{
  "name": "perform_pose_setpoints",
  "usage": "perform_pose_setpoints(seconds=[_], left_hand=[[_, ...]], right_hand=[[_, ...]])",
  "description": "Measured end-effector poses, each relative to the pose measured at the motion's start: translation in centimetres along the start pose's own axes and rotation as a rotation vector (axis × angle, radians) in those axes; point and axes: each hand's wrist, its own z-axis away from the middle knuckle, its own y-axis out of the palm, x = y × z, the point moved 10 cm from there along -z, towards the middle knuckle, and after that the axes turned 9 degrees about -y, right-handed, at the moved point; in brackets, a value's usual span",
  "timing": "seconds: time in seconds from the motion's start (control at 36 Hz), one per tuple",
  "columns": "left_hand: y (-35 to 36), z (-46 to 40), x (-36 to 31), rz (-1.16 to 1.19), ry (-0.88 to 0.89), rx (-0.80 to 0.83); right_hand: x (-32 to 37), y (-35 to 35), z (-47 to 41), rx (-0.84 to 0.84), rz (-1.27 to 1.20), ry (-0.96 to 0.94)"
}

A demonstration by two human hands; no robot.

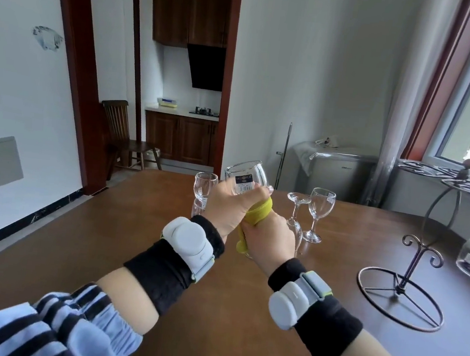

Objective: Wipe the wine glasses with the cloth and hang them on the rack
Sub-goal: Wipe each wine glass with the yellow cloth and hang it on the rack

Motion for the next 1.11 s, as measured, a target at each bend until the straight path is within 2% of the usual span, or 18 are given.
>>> perform_pose_setpoints(seconds=[0.06, 0.17, 0.28, 0.36, 0.42, 0.47, 0.5, 0.58, 0.61, 0.67, 0.72, 0.78, 0.89, 1.0, 1.06, 1.11], left_hand=[[-0.2, 0.1, -0.4, -0.002, 0.001, -0.021], [-0.6, -0.1, -0.8, 0.003, -0.04, 0.065], [-1.6, -0.1, -2.1, 0.15, -0.039, 0.122], [-2.1, -0.1, -2.6, 0.184, -0.033, 0.072], [-2.1, -0.1, -2.9, 0.176, -0.012, 0.032], [-1.9, -0.1, -2.8, 0.169, -0.005, 0.004], [-1.9, 0.0, -2.8, 0.166, -0.005, -0.017], [-1.7, 0.0, -2.5, 0.113, 0.015, -0.056], [-1.3, 0.2, -2.7, 0.075, 0.04, -0.044], [-0.4, 0.8, -2.8, 0.01, 0.079, -0.018], [0.1, 0.9, -2.7, -0.027, 0.106, 0.007], [0.5, 1.1, -2.8, -0.03, 0.127, 0.069], [2.1, 1.1, -2.1, 0.047, 0.017, 0.319], [4.0, 1.8, -1.1, 0.091, -0.139, 0.532], [4.5, 1.9, -1.1, 0.099, -0.156, 0.55], [4.0, 1.3, -1.2, 0.149, -0.158, 0.481]], right_hand=[[0.4, 0.2, 0.1, 0.012, -0.096, -0.031], [1.3, 1.1, 0.4, 0.166, -0.601, -0.107], [0.2, 1.4, 1.4, 0.254, -1.225, 0.115], [0.9, 1.8, 2.0, 0.37, -1.461, 0.129], [1.8, 2.0, 2.1, 0.409, -1.482, 0.086], [1.6, 2.6, 2.0, 0.368, -1.35, 0.077], [1.3, 2.7, 1.6, 0.328, -1.195, 0.036], [2.1, 2.7, 1.4, 0.246, -0.539, -0.256], [1.9, 2.9, 1.3, 0.201, -0.423, -0.281], [1.2, 2.4, 1.0, 0.082, -0.371, -0.257], [1.1, 2.1, 0.7, 0.049, -0.418, -0.232], [1.5, 2.0, 0.9, 0.095, -0.591, -0.193], [2.8, 3.2, 2.5, 0.343, -1.137, -0.07], [4.7, 3.6, 4.1, 0.583, -1.407, -0.11], [4.9, 3.6, 4.2, 0.608, -1.473, -0.107], [4.5, 3.5, 4.0, 0.531, -1.539, -0.02]])
